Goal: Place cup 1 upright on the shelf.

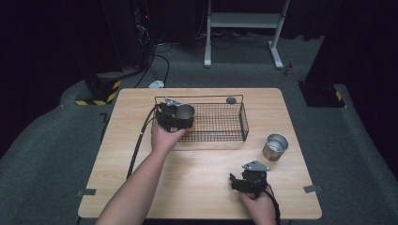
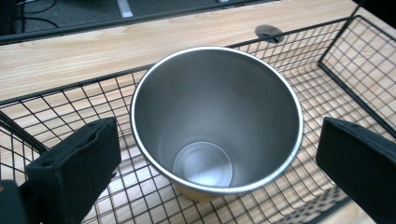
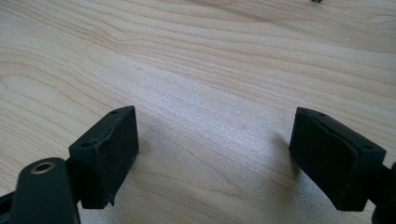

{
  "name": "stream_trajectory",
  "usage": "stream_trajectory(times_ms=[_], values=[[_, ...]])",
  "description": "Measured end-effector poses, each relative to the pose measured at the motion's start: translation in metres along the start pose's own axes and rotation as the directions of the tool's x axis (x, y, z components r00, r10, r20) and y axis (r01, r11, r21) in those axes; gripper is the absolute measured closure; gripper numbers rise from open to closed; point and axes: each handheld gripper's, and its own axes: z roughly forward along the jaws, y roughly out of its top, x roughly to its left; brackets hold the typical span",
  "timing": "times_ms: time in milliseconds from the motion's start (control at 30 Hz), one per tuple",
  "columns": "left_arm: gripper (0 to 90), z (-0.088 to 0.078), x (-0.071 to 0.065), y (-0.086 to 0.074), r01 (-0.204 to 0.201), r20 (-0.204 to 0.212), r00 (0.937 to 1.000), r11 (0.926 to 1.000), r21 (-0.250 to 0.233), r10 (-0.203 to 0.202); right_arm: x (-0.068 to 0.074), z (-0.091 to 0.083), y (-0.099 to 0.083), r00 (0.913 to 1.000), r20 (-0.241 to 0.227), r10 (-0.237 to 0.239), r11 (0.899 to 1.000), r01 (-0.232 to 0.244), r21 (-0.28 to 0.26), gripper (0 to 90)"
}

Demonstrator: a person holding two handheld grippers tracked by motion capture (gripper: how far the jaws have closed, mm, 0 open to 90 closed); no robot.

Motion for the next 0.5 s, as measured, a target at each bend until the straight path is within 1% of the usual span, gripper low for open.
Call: stream_trajectory(times_ms=[33,67,100,167,233,267,300,500], values=[[0.6,-0.002,0.000,-0.001,-0.002,0.008,1.0000,1.0000,0.002,0.002,0.000,0.000,0.000,1.0000,0.001,-0.001,1.000,0.001,0.000,15.4],[0.6,-0.003,0.000,-0.001,0.001,0.010,0.9999,1.0000,0.001,-0.001,0.000,0.000,0.000,1.0000,0.001,-0.001,1.000,0.001,0.000,15.4],[0.6,-0.005,0.001,-0.002,-0.005,0.009,0.9999,1.0000,-0.001,0.005,0.000,0.000,0.000,1.0000,0.001,-0.001,1.000,0.001,0.000,15.4],[0.6,-0.007,0.001,-0.003,0.003,0.022,0.9997,1.0000,0.000,-0.003,0.000,0.000,0.000,1.0000,0.001,-0.001,1.000,0.001,0.000,15.4],[0.6,-0.011,0.002,-0.004,0.001,0.030,0.9996,1.0000,0.004,-0.001,0.000,0.000,0.000,1.0000,0.001,-0.001,1.000,0.001,0.000,15.4],[0.6,-0.013,0.002,-0.005,-0.003,0.023,0.9997,1.0000,0.006,0.003,0.000,0.000,0.000,1.0000,0.001,-0.001,1.000,0.001,0.000,15.4],[0.6,-0.015,0.002,-0.006,0.002,0.028,0.9996,1.0000,0.003,-0.002,0.000,0.000,0.000,1.0000,0.001,-0.001,1.000,0.001,0.000,15.4],[1.1,-0.023,0.005,-0.014,-0.005,0.028,0.9996,1.0000,0.007,0.005,0.000,0.000,0.000,1.0000,0.001,0.001,1.000,-0.001,-0.001,15.4]])
